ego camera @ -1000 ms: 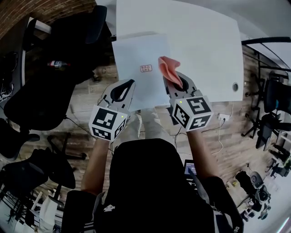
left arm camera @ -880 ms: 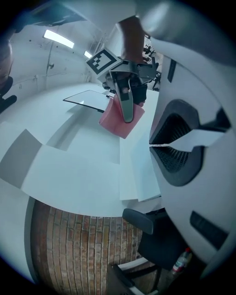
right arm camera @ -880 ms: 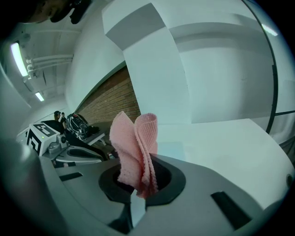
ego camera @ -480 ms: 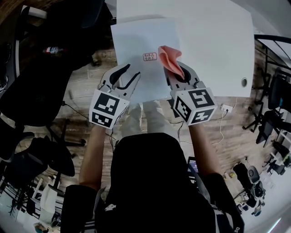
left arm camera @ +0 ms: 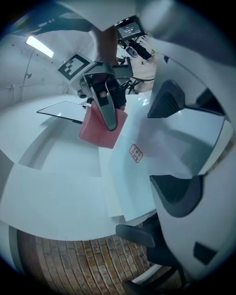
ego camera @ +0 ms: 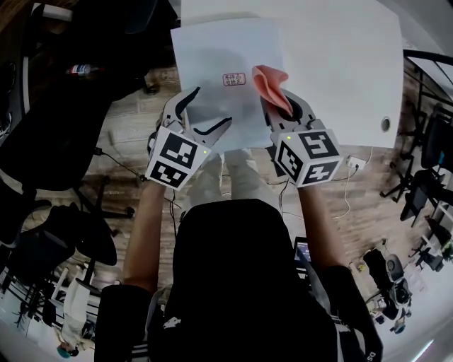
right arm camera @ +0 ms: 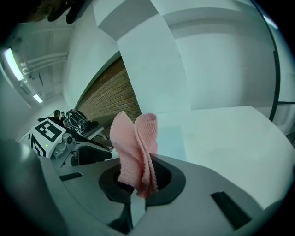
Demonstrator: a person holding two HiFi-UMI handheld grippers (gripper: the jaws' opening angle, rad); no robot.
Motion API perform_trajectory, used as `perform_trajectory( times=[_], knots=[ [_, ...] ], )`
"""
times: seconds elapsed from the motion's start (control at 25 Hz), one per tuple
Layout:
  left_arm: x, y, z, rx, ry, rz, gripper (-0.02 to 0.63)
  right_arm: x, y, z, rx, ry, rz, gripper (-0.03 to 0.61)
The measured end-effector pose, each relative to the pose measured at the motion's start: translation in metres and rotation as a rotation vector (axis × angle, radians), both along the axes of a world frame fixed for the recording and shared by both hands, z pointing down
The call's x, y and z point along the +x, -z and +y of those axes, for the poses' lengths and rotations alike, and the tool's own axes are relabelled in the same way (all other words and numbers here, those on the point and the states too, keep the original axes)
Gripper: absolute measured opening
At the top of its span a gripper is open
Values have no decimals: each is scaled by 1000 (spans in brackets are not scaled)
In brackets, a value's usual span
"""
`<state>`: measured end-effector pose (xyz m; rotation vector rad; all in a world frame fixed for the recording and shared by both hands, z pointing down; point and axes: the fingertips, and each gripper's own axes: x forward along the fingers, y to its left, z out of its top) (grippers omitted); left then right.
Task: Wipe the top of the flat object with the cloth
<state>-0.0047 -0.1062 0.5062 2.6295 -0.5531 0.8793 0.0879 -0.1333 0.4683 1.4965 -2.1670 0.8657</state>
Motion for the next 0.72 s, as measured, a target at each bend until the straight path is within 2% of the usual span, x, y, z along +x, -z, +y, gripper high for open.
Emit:
perform_trajectory(
  times=[0.44, 0.72],
  knots=[
    [-1, -13, 5, 19, -8, -27, 385, 8, -12, 5, -20, -6, 0, 44],
    [-6, -29, 13, 83, -50, -125, 385, 10, -16, 9, -33, 1, 1, 44]
  ],
)
